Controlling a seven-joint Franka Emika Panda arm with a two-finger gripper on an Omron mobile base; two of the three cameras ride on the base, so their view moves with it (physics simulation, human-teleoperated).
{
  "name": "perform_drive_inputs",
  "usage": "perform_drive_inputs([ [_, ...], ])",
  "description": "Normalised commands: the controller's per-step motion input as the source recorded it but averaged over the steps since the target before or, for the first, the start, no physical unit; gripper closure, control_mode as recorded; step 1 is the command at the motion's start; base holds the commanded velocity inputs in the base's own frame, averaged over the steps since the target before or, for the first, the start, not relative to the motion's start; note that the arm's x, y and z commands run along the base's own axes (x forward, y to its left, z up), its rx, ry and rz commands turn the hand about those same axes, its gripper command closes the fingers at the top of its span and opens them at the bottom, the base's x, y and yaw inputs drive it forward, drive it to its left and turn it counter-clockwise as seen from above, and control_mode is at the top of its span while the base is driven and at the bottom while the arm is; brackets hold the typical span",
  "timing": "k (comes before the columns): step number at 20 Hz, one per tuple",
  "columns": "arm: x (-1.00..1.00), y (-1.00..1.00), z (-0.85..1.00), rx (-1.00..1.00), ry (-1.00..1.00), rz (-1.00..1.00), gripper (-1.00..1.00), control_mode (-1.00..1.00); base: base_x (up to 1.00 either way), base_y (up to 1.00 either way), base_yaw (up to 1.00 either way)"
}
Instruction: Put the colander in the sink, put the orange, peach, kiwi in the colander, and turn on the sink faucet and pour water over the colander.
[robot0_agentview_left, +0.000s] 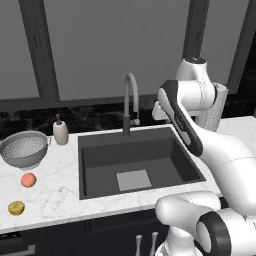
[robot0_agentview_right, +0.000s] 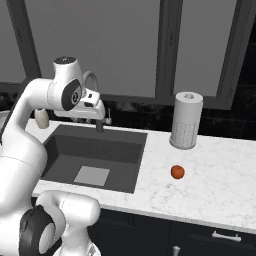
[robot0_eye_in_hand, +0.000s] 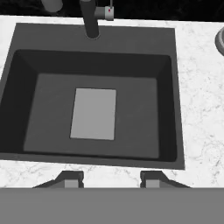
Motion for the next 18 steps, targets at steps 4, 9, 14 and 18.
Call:
perform_drive_inputs([
  [4, -0.37, 0.39, -0.24, 0.00, 0.01, 0.00, -1.00, -1.00, 0.00, 0.00, 0.00],
  [9, -0.47, 0.99, -0.41, -0.01, 0.05, 0.04, -1.00, -1.00, 0.00, 0.00, 0.00],
  [14, -0.08, 1.00, -0.20, 0.00, 0.13, 0.01, -1.00, -1.00, 0.00, 0.00, 0.00],
  [18, 0.00, 1.00, -0.06, 0.01, 0.05, 0.00, -1.00, -1.00, 0.00, 0.00, 0.00],
])
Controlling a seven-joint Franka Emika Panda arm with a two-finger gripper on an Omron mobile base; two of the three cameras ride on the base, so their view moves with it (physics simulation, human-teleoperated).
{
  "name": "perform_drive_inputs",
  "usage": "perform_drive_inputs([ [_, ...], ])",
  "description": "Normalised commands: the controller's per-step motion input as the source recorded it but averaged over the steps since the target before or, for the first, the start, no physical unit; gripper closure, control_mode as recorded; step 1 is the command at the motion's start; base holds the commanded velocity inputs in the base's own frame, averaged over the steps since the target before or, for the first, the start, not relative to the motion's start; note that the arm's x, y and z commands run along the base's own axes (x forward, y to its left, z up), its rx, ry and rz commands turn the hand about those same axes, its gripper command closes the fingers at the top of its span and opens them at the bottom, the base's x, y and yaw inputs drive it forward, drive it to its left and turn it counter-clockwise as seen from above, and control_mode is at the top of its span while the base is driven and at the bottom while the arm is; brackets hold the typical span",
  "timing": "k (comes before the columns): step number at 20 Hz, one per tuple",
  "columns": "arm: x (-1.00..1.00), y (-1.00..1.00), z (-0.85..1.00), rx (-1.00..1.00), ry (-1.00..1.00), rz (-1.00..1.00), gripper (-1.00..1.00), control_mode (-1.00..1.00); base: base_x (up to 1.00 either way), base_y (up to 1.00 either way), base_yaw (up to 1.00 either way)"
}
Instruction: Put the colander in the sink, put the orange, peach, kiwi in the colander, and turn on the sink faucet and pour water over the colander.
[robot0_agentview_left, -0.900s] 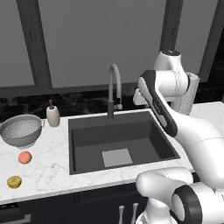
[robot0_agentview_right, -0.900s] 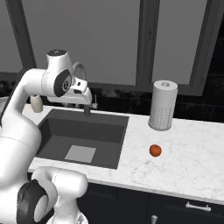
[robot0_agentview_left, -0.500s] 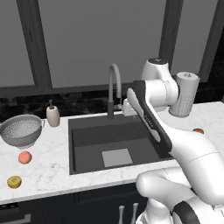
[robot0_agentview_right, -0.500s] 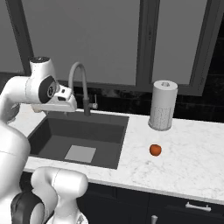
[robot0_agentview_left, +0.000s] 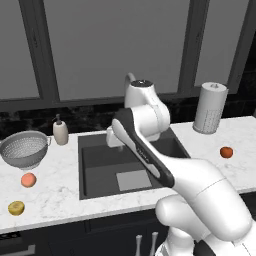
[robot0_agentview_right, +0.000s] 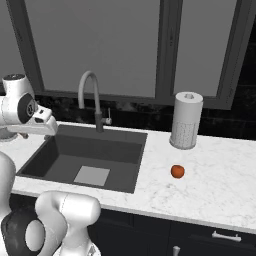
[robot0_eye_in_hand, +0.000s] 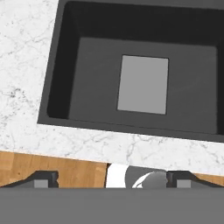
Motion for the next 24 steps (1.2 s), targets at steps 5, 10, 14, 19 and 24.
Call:
perform_drive_inputs([
  [5, 0.13, 1.00, 0.00, 0.01, 0.00, 0.00, -1.00, -1.00, 0.00, 0.00, 0.00],
  [10, 0.33, 0.78, 0.00, 0.00, 0.00, 0.00, -1.00, -1.00, 0.00, 0.00, 0.00],
  [14, 0.34, 0.58, -0.07, 0.05, 0.01, 0.00, -1.00, -1.00, 0.00, 0.00, 0.00],
  [19, 0.34, 0.69, -0.13, 0.08, 0.01, 0.00, -1.00, -1.00, 0.00, 0.00, 0.00],
  [24, 0.31, 0.64, -0.07, 0.06, 0.00, 0.00, -1.00, -1.00, 0.00, 0.00, 0.00],
])
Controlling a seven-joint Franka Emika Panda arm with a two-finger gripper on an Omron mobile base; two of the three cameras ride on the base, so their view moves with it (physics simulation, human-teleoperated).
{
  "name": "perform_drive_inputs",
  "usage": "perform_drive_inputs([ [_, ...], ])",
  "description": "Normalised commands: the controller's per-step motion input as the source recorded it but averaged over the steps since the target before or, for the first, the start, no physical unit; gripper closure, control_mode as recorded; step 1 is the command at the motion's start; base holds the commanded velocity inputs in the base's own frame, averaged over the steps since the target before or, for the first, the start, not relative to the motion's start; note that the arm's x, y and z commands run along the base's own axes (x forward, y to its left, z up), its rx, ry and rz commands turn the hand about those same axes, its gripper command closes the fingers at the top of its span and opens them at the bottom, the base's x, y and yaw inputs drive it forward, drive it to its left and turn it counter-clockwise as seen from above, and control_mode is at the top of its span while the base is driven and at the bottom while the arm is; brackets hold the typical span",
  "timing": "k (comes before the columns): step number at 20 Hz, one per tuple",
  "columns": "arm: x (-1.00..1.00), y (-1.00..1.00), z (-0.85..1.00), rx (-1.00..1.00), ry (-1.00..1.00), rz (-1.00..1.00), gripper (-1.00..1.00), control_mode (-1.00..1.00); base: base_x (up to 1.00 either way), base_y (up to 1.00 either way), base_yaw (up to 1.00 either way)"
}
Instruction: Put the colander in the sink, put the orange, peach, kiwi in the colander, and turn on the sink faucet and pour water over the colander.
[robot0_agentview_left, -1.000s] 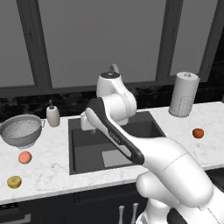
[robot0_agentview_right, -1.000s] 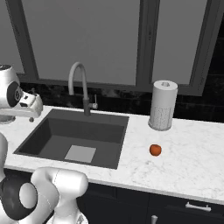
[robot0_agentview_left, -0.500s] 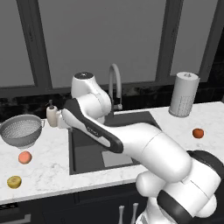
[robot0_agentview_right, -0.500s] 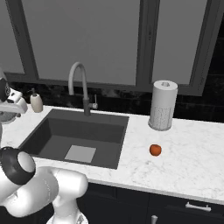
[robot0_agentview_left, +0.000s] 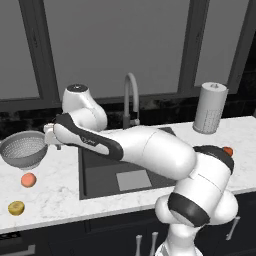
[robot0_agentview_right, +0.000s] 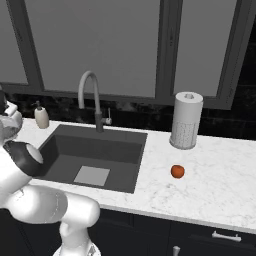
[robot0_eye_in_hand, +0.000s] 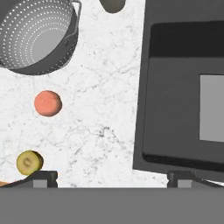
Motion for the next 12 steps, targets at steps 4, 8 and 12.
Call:
perform_drive_inputs([
  [4, 0.30, 0.53, -0.05, 0.02, 0.00, -0.03, -1.00, -1.00, 0.00, 0.00, 0.00],
  [8, 0.31, 0.49, -0.11, 0.00, 0.02, -0.07, -1.00, -1.00, 0.00, 0.00, 0.00],
  [12, 0.32, 0.47, -0.14, 0.00, 0.03, -0.08, -1.00, -1.00, 0.00, 0.00, 0.00],
])
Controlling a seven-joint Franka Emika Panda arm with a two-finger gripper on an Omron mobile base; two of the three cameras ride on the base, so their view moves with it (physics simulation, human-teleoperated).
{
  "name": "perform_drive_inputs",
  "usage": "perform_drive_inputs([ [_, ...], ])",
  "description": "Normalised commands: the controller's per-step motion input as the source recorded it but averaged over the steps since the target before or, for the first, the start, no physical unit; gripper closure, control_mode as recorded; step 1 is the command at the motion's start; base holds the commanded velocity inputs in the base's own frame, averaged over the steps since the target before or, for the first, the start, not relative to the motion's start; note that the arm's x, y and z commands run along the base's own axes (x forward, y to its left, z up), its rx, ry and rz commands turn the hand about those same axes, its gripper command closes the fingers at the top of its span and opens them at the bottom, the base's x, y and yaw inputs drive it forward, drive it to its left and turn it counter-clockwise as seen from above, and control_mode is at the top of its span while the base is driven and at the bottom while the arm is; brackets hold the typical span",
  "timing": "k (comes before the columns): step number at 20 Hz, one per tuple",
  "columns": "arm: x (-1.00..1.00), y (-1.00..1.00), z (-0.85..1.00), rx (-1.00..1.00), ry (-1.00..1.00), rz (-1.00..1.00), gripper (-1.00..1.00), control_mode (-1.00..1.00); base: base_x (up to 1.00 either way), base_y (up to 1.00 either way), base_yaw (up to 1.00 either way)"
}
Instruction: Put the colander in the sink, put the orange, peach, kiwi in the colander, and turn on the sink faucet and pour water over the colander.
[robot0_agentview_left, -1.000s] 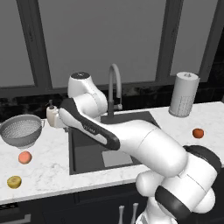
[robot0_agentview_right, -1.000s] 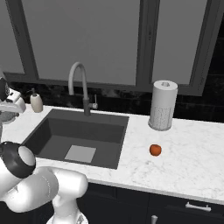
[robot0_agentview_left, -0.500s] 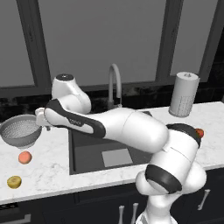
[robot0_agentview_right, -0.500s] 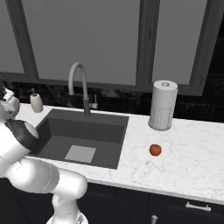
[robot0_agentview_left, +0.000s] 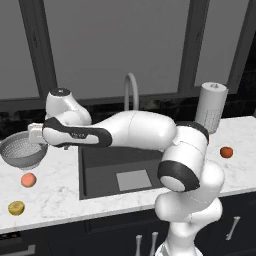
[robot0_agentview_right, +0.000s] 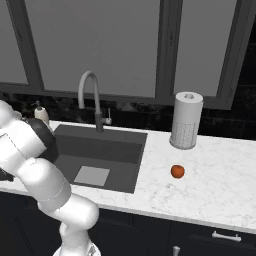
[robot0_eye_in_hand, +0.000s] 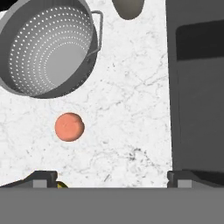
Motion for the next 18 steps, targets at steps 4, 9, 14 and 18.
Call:
perform_drive_inputs([
  [4, 0.31, 0.36, -0.16, 0.00, 0.04, -0.09, -1.00, -1.00, 0.00, 0.00, 0.00],
  [9, 0.31, 0.29, -0.22, 0.00, 0.02, -0.10, -1.00, -1.00, 0.00, 0.00, 0.00],
  [14, 0.30, 0.28, -0.13, -0.01, 0.00, -0.10, -1.00, -1.00, 0.00, 0.00, 0.00],
  [18, 0.29, 0.27, -0.08, -0.03, 0.00, -0.10, -1.00, -1.00, 0.00, 0.00, 0.00],
])
